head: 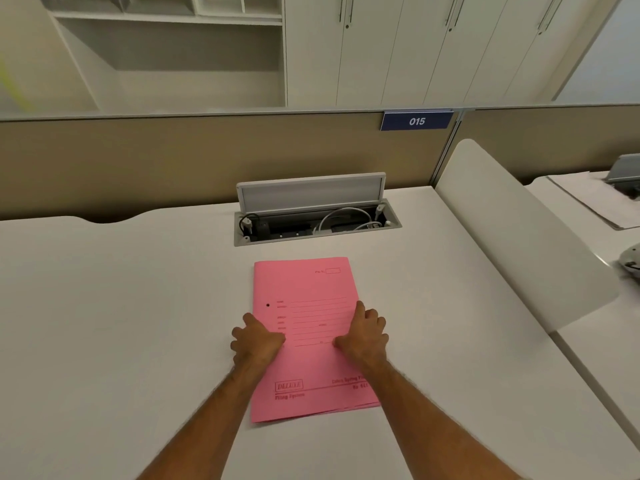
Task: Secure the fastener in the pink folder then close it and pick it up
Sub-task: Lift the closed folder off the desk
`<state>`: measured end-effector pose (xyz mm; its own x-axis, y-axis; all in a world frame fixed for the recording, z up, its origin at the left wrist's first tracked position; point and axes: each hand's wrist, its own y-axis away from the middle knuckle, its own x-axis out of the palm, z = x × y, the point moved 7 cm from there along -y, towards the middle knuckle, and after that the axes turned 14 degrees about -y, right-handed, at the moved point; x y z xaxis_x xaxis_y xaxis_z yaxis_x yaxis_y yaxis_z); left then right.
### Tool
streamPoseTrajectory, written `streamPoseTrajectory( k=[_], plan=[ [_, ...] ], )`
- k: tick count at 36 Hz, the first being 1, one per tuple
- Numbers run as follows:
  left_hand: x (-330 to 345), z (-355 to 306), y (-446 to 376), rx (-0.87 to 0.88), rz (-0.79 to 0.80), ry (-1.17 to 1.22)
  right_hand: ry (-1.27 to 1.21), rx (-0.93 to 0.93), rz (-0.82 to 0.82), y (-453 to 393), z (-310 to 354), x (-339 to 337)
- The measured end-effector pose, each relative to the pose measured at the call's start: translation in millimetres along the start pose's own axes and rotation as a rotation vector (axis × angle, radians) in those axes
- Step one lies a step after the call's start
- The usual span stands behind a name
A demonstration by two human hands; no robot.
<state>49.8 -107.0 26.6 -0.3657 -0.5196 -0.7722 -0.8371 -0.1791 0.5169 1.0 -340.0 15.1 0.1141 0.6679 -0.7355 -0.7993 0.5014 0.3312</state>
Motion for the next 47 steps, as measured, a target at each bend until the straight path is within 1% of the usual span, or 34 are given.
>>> streamPoseTrajectory(
  k=[3, 5, 10, 14, 18, 22, 25, 29, 31, 33, 41, 47],
  plan=[
    [-1.5, 1.0, -0.3, -0.008, 0.033, 0.174, 0.014, 0.002, -0.002, 0.5, -0.8, -0.5],
    [-1.7, 2.3, -0.5, -0.009, 0.053, 0.238, 0.017, 0.004, -0.001, 0.6, -1.4, -0.9],
    [-0.5, 4.9, -1.7, -0.023, 0.070, 0.283, 0.020, 0.019, 0.009, 0.5, -0.1, -1.6],
    [3.2, 4.6, -2.5, 0.016, 0.105, 0.367, 0.018, 0.028, 0.006, 1.4, 1.2, -2.4],
    [-0.2, 0.4, 1.7, 0.044, 0.103, 0.453, 0.007, 0.029, -0.006, 2.7, 3.0, -3.0],
    [-7.0, -4.5, 3.4, 0.095, 0.085, 0.470, -0.019, 0.028, -0.033, 2.7, 4.7, -3.4],
    [-14.2, -5.2, 2.0, 0.137, 0.069, 0.465, -0.099, 0.029, -0.070, 2.2, 6.5, -4.8],
    [-25.0, 3.4, -6.0, 0.159, 0.069, 0.513, -0.383, 0.021, -0.081, 0.5, 13.5, -6.0],
    [-32.4, 10.1, -10.9, 0.163, 0.055, 0.535, -0.518, -0.008, -0.058, 1.6, 21.5, -4.7],
    [-43.0, 19.2, -16.8, 0.154, 0.025, 0.551, -0.562, -0.036, -0.047, 3.5, 32.3, -1.4],
    [-85.0, 58.9, -38.7, 0.102, -0.091, 0.558, -0.555, -0.121, 0.013, 5.1, 88.4, 29.2],
    [-118.9, 83.6, -59.8, 0.100, -0.179, 0.519, -0.589, -0.179, 0.039, 3.4, 134.3, 54.3]
  ],
)
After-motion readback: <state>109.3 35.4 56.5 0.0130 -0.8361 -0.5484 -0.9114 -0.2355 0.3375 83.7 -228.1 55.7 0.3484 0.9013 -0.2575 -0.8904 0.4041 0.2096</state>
